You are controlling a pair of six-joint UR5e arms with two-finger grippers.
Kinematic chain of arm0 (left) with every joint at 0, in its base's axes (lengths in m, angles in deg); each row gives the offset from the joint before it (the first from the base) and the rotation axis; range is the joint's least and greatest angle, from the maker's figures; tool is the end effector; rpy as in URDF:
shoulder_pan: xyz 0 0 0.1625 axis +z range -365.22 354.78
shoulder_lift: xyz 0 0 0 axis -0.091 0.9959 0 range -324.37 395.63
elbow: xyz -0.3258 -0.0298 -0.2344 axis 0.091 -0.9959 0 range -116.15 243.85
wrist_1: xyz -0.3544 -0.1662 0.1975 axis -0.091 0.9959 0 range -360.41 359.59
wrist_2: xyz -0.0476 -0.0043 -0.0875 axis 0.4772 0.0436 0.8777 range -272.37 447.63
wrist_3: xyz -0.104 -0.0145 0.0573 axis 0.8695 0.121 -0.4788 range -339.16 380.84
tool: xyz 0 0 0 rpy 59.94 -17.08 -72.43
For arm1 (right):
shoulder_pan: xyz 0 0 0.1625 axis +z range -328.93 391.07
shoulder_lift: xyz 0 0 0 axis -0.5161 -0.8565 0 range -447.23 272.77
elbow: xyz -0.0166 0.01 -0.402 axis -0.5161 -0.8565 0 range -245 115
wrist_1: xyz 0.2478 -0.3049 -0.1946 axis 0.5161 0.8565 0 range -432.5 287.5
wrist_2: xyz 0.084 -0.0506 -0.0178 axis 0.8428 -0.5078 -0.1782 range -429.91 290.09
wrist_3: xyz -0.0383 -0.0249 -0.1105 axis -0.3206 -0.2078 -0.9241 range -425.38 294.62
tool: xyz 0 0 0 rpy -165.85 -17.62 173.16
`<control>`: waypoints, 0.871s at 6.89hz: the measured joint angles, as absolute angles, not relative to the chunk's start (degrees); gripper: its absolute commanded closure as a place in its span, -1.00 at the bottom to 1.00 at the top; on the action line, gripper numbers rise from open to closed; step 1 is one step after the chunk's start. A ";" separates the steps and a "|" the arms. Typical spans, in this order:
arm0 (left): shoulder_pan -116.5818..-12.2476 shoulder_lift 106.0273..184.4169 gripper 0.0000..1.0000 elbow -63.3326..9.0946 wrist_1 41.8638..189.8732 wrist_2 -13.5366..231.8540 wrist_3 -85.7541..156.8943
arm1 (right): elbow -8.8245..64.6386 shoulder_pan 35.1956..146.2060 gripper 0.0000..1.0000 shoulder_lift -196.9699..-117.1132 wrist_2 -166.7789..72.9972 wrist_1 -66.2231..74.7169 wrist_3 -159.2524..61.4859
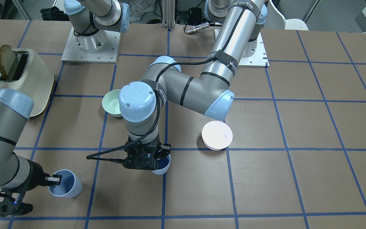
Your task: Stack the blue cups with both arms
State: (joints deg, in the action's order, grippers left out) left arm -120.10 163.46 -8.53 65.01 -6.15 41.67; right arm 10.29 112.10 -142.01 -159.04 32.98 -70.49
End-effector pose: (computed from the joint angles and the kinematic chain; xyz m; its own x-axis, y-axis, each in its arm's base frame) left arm -0.4282 -0.6252 0.2246 -0.9972 0.0664 -0.0343 0.0694 0.9931 -0.0945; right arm 0.0223 -0.7246 0.2171 -0.9973 0.0692 -0.0230 0.0670 0.9940 0.0861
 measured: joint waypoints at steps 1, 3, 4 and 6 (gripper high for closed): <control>-119.05 162.25 -1.00 -8.12 66.20 -6.05 41.47 | 9.53 112.12 1.00 -142.82 -159.01 31.15 -70.26; -116.20 155.01 -1.00 -8.05 74.66 -5.43 41.19 | 7.34 112.72 1.00 -146.21 -158.58 24.43 -69.45; -114.55 149.57 -1.00 -9.14 79.53 -5.28 41.16 | 6.73 114.22 1.00 -148.21 -157.30 21.31 -66.97; -111.15 138.90 -1.00 -15.46 85.19 -5.16 40.09 | 6.47 121.20 1.00 -151.56 -154.97 18.11 -56.24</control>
